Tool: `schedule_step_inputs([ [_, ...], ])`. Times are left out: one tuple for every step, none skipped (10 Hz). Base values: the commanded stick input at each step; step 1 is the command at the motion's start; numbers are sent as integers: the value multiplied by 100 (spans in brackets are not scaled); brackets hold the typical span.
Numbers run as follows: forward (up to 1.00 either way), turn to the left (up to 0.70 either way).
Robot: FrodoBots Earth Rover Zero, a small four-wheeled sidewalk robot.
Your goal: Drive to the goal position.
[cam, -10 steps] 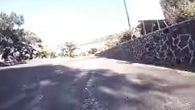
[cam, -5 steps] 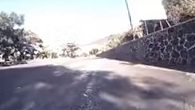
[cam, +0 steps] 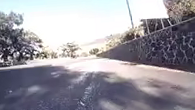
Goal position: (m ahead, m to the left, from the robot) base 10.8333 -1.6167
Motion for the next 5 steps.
schedule_step_inputs([
  [50,0],
  [50,0],
  [50,0],
  [50,0],
  [50,0],
])
